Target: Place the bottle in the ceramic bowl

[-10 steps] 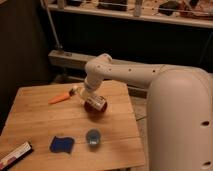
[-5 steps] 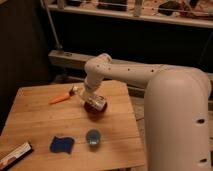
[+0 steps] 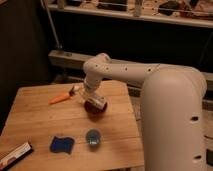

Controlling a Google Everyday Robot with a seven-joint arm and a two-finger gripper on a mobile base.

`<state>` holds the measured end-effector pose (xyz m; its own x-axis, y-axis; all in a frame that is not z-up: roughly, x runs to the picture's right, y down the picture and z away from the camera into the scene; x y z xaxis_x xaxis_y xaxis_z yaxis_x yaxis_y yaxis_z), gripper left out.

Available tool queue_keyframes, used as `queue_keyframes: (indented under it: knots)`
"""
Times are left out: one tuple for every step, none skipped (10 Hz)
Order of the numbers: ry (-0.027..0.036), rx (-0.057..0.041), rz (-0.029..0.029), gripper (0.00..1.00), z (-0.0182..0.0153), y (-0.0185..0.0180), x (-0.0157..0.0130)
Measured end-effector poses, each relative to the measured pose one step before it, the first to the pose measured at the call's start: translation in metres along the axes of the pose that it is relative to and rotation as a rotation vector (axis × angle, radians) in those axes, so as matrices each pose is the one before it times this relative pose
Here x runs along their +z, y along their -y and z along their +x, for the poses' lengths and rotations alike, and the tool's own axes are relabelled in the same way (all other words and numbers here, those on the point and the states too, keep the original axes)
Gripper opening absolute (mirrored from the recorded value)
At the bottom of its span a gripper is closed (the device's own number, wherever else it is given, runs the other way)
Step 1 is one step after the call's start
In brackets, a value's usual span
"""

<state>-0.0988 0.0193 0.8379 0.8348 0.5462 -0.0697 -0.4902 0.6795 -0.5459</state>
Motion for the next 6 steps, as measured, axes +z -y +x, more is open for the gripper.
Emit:
queue_keyframes:
  knots:
    - [-0.00770, 0.00187, 0.00757, 0.80, -0.00054, 0.00056, 0.00025]
    - [-0.00539, 0.00323, 0.00817, 0.80, -0.00056, 0.00090, 0.00028]
    - [-0.00294, 0.00219, 0.00307, 0.80, -0.00086, -0.00050, 0.00021]
    - [-0.00256, 0.00177, 0.00679, 0.80, -0.00149, -0.00029, -0.00024]
    - [0.00094, 0.00301, 0.00210, 0.80, -0.00080, -0.00027, -0.00058]
    - [0.01141, 0.00848, 0.01161, 0.80, -0.00402, 0.00095, -0.00383]
